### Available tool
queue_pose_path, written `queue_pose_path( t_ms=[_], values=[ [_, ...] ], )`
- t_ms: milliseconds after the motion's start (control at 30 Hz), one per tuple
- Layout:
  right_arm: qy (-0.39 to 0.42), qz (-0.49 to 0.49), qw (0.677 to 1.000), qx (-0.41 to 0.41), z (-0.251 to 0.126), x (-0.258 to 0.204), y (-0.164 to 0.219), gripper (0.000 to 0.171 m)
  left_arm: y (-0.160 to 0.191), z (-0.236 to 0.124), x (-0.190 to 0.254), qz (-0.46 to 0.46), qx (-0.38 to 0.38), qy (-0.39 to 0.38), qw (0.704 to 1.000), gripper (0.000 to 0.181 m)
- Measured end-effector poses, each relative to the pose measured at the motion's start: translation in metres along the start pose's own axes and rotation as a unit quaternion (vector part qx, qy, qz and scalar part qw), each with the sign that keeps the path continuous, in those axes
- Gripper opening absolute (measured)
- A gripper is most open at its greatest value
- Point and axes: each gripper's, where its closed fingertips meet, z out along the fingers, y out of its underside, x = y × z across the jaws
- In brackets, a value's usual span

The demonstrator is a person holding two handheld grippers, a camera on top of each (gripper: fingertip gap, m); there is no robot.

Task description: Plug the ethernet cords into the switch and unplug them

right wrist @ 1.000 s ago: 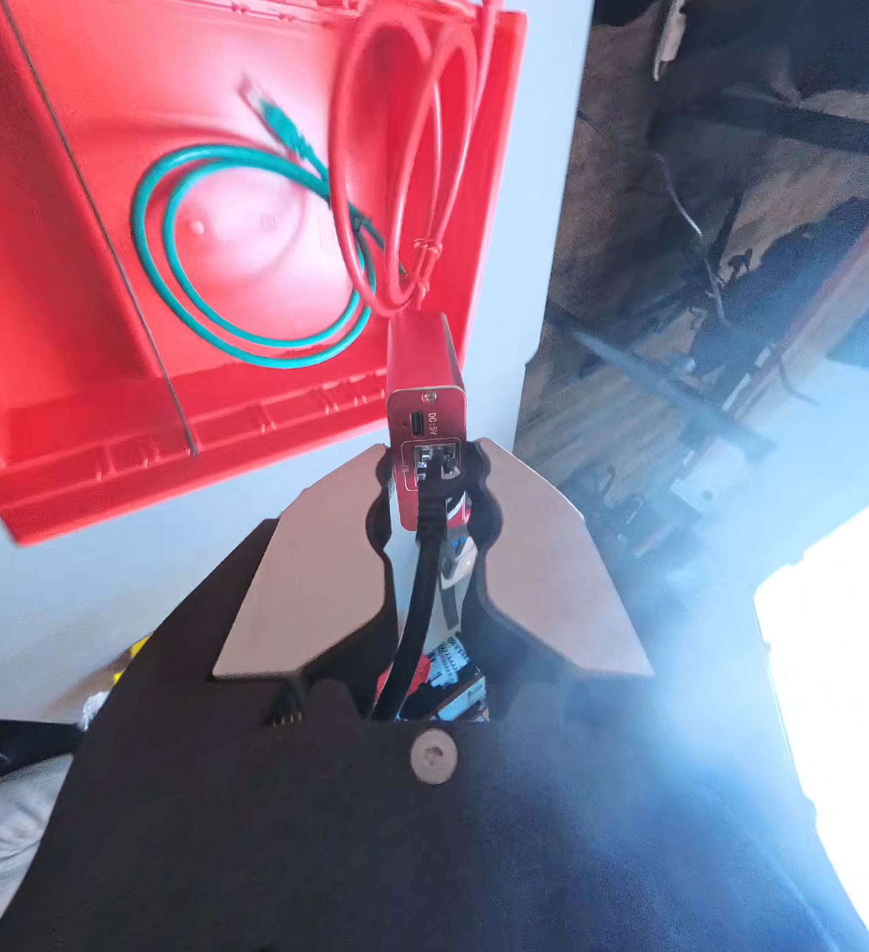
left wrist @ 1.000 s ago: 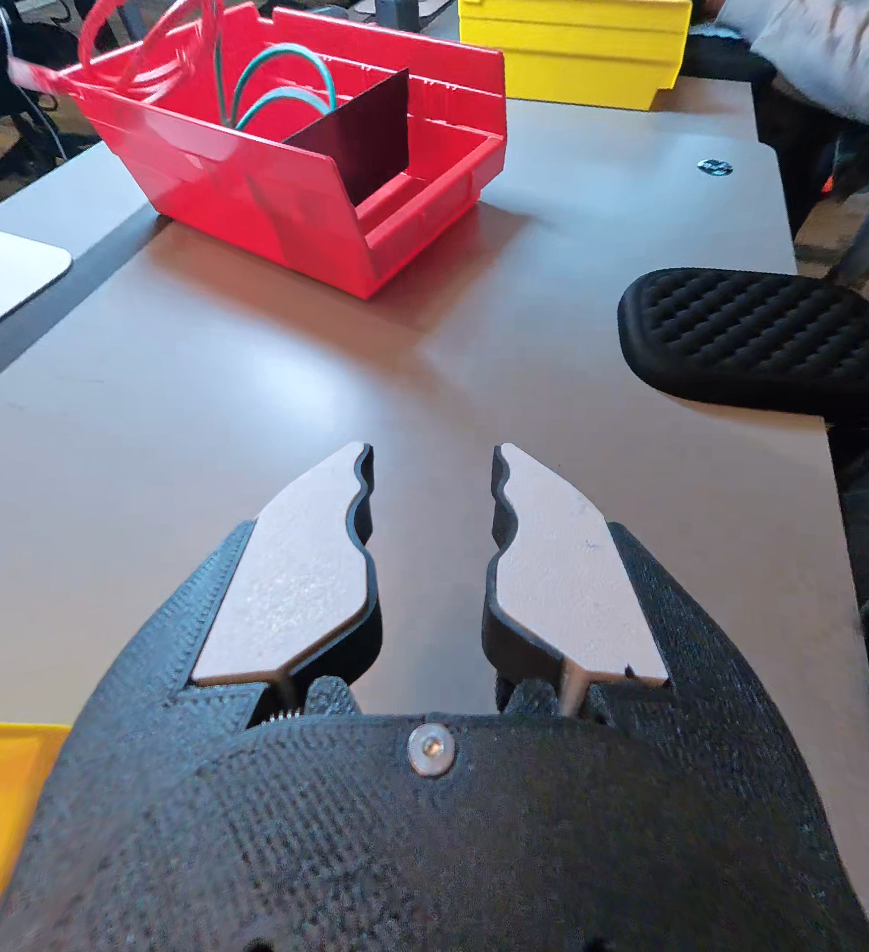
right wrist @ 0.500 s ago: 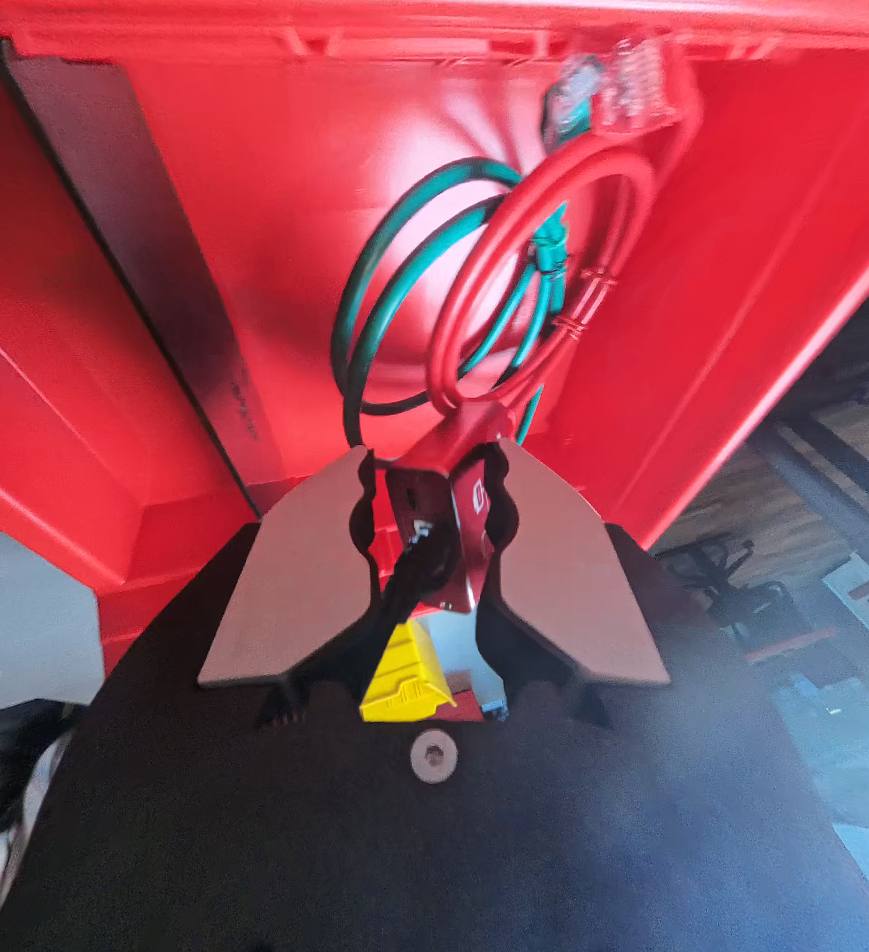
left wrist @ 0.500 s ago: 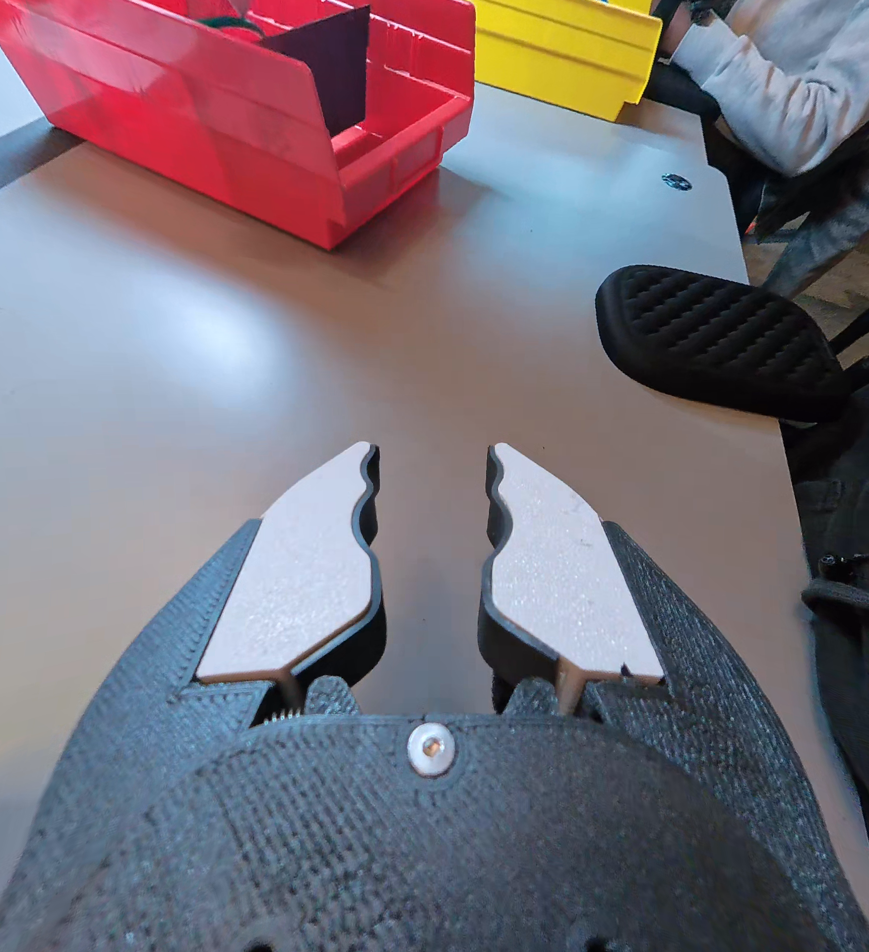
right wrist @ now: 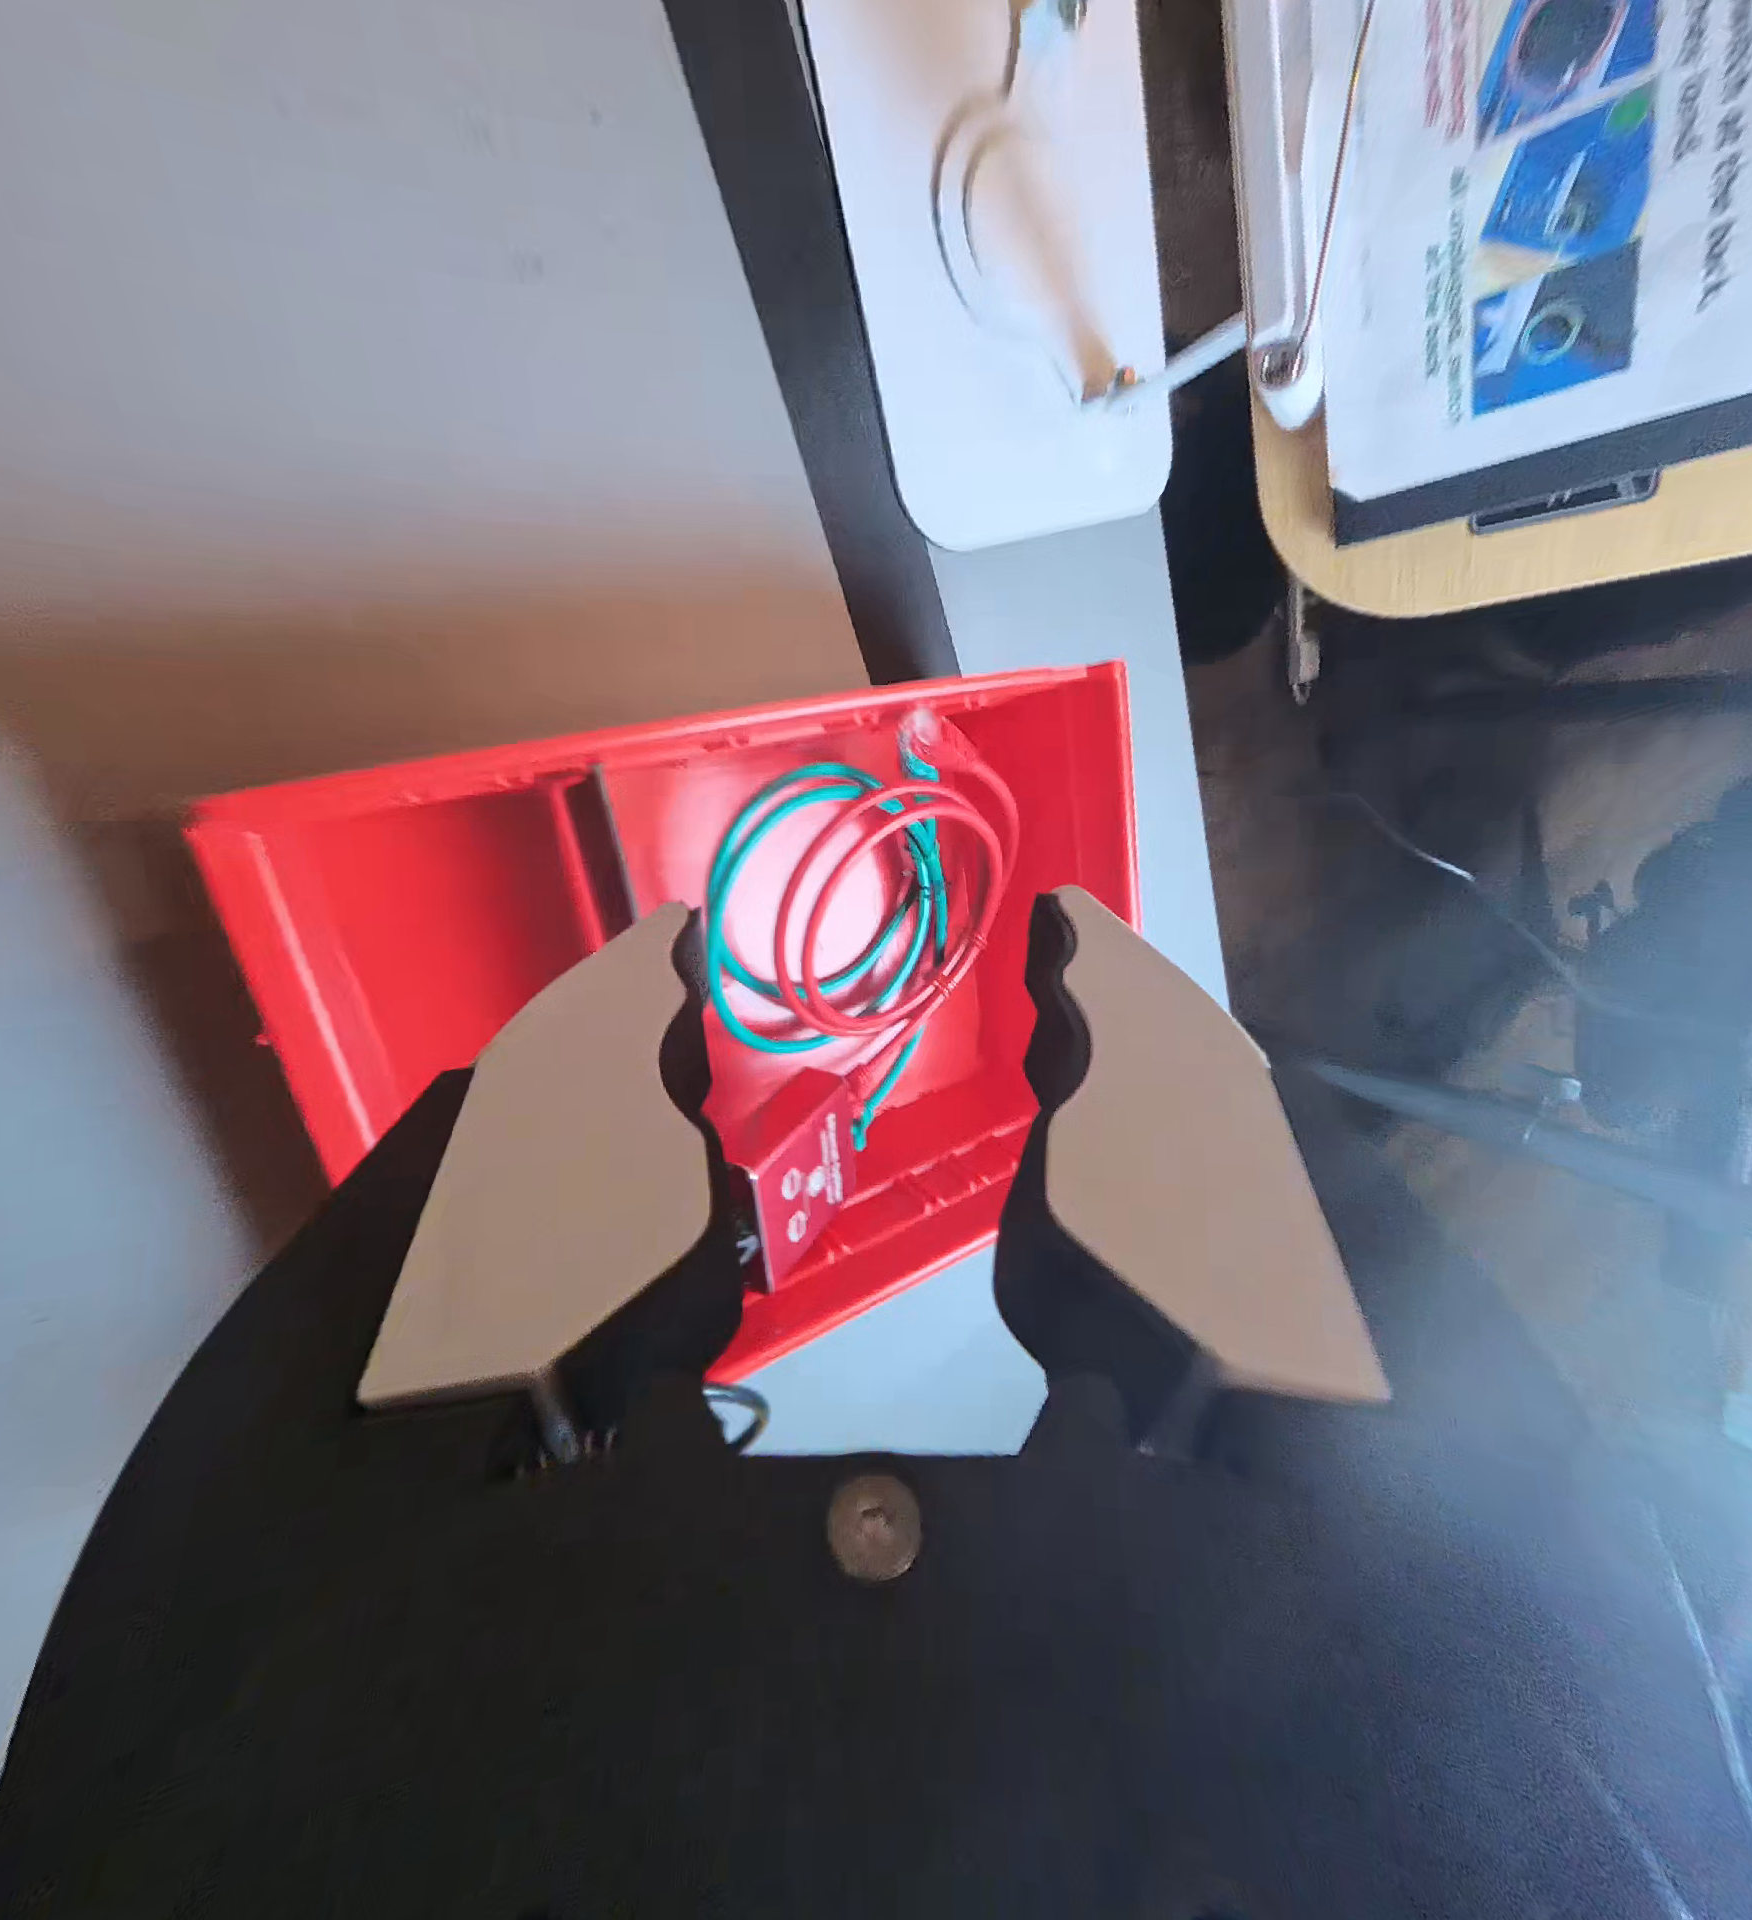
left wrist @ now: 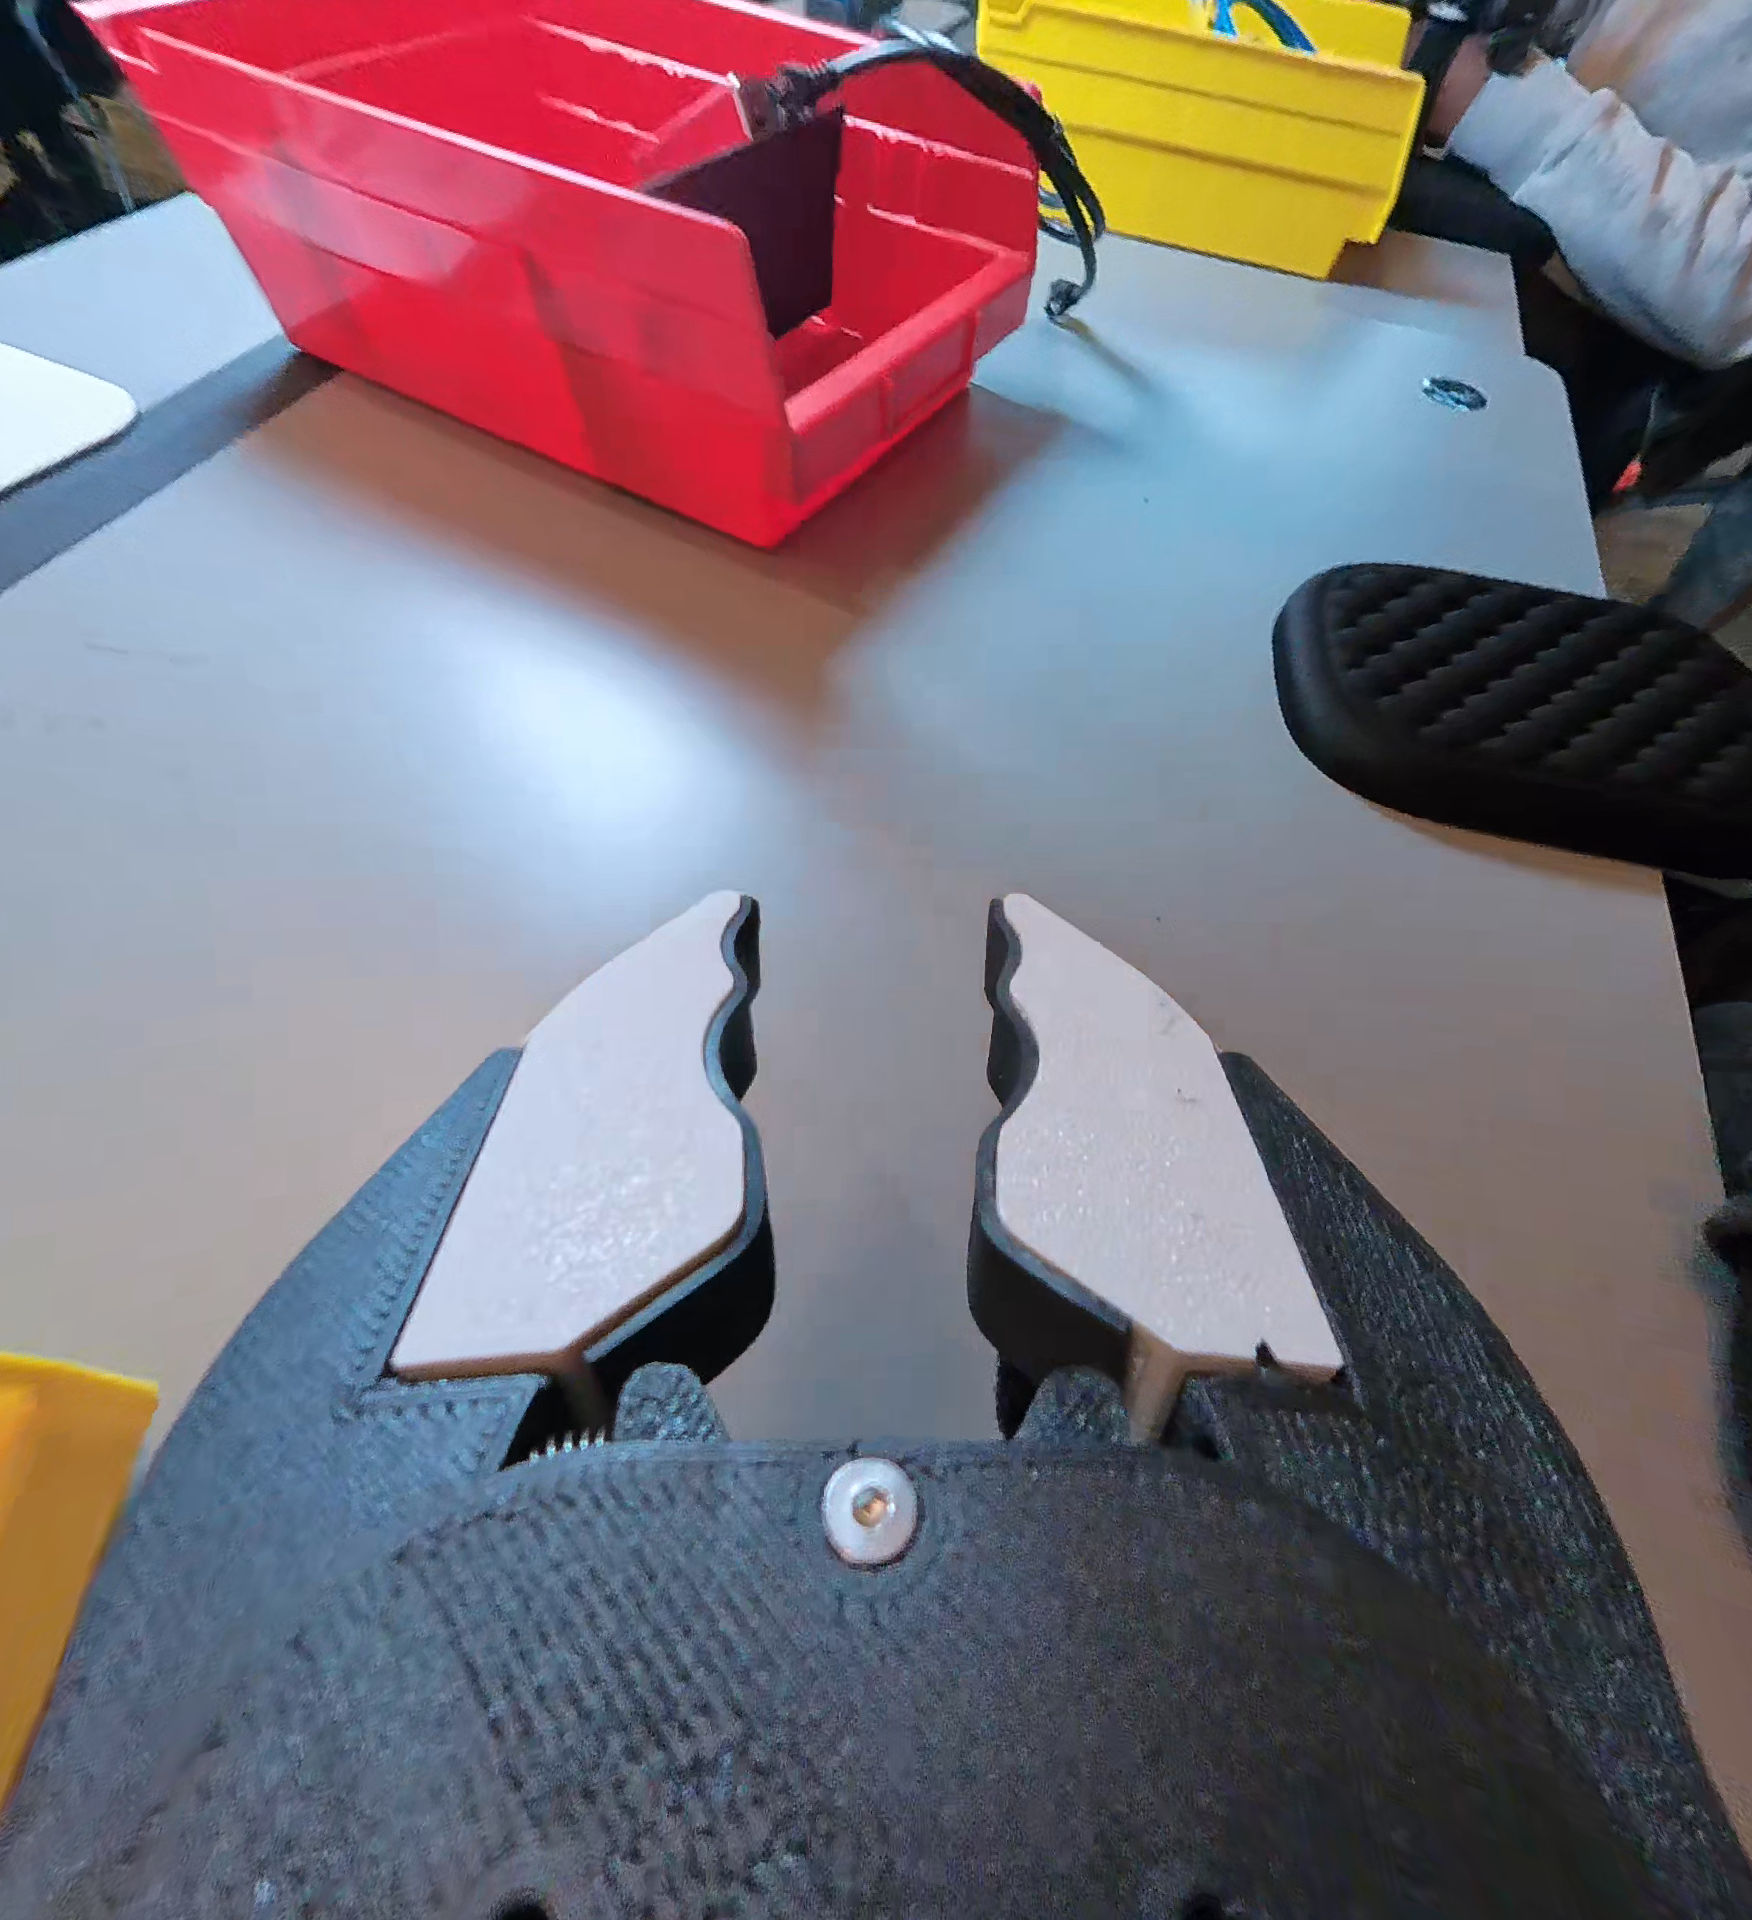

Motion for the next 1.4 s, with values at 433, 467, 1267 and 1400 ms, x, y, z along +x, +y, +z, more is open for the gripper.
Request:
queue_pose_path(
  t_ms=[433, 467, 1267, 1400],
  values=[
    [-0.077, -0.049, 0.989, -0.117, 0.045, -0.163, 0.11, 0.066, 0.031, -0.112, -0.104, 0.018, -0.077, -0.222, 0.972, 0.051],
    [-0.076, -0.055, 0.987, -0.127, 0.053, -0.168, 0.115, 0.066, 0.044, -0.119, -0.113, 0.025, -0.113, -0.237, 0.965, 0.052],
    [0.034, -0.163, 0.984, -0.058, 0.023, -0.274, 0.091, 0.03, 0.087, -0.047, -0.095, 0.232, -0.3, -0.182, 0.907, 0.033],
    [0.074, -0.131, 0.988, -0.035, 0.016, -0.288, 0.079, 0.031, 0.057, 0.012, -0.073, 0.278, -0.277, -0.146, 0.908, 0.035]
  ],
)
